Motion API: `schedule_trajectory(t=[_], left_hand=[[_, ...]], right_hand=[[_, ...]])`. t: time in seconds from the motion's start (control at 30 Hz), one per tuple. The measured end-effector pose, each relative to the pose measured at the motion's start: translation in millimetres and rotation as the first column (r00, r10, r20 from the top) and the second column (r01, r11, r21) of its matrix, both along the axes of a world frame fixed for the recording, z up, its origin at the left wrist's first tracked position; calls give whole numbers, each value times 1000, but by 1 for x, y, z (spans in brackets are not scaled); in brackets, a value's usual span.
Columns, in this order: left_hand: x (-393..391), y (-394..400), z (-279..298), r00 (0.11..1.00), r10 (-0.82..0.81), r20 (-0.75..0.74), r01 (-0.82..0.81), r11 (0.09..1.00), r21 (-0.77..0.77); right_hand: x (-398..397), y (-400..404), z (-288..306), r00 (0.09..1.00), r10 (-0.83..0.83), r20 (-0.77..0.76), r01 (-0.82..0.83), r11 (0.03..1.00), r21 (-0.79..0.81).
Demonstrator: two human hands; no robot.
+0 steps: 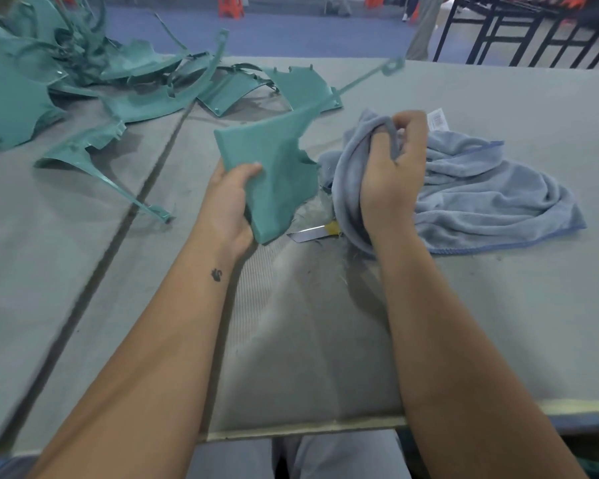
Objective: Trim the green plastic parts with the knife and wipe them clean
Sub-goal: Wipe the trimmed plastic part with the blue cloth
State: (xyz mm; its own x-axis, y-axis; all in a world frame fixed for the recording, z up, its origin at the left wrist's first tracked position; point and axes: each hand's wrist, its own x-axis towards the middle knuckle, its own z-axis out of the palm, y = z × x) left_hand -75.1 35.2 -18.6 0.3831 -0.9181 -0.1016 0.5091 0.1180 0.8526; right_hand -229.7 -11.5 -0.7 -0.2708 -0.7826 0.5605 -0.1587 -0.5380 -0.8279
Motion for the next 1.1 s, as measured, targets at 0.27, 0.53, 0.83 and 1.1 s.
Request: schedule_trajectory(t=[0.27, 0.53, 0.83, 1.1], left_hand=[[-17, 2, -1, 951, -90, 296, 117, 990, -76], [-24, 2, -1, 919, -161, 360, 197, 978, -65], [-20, 6, 2, 919, -190, 347, 208, 978, -18], [-16, 0, -4, 921, -199, 334, 220, 975, -26]], right_hand=[[23, -12, -6, 953, -102, -286, 109, 994, 9], [32, -19, -15, 850, -7, -526, 25, 999, 27], [26, -30, 1, 844, -48, -534, 141, 981, 135], [38, -33, 18, 913, -79, -400, 177, 960, 215]])
